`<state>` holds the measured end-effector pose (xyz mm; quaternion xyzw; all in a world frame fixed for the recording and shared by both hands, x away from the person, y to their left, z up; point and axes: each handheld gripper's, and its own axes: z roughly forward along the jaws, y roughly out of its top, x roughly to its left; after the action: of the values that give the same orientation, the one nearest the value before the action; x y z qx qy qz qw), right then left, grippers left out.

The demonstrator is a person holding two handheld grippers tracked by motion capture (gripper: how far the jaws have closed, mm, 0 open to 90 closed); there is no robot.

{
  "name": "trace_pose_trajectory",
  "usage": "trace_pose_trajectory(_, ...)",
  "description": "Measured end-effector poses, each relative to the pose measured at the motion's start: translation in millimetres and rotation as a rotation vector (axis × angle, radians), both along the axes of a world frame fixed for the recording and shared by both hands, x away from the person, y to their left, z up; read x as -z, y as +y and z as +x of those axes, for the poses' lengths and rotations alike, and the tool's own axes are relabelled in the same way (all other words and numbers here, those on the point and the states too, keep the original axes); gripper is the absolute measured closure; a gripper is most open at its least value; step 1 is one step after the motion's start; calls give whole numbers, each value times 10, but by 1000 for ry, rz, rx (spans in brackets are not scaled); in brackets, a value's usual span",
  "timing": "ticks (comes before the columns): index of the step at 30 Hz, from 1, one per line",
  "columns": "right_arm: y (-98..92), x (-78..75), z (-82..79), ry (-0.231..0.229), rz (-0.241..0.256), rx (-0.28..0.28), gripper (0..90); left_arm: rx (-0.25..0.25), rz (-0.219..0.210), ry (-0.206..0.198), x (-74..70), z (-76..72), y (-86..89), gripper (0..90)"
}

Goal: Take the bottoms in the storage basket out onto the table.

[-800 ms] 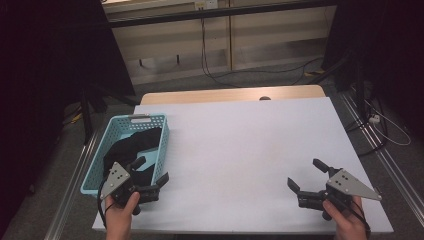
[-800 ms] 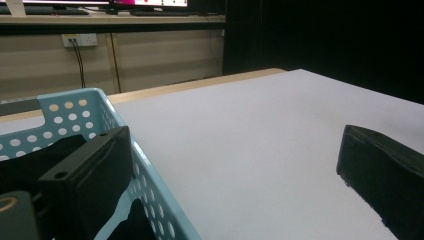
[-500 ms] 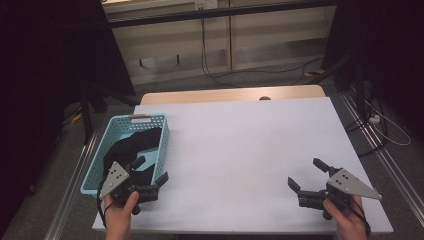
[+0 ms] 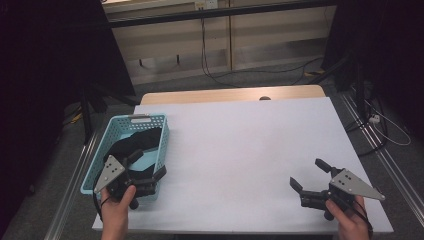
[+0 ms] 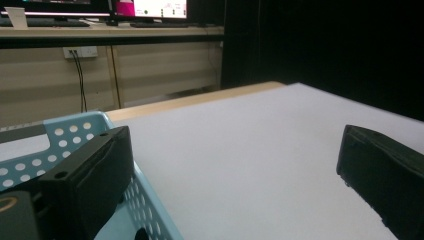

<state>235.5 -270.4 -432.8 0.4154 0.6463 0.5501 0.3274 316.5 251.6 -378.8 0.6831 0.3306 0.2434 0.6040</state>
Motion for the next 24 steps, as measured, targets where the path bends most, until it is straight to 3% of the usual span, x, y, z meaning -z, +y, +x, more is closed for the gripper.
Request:
trace_pose_trajectory(5, 2, 0, -5, 1, 1, -5, 0, 6, -29, -19, -204, 121, 37, 21)
trace_pose_trajectory(9, 15, -1, -3, 1, -3, -15, 0, -11, -9, -30, -318, 252, 114, 21)
trace_pose_trajectory(24, -70, 51, -10, 8, -8, -22, 0, -14, 64, -1, -373, 566, 280, 21)
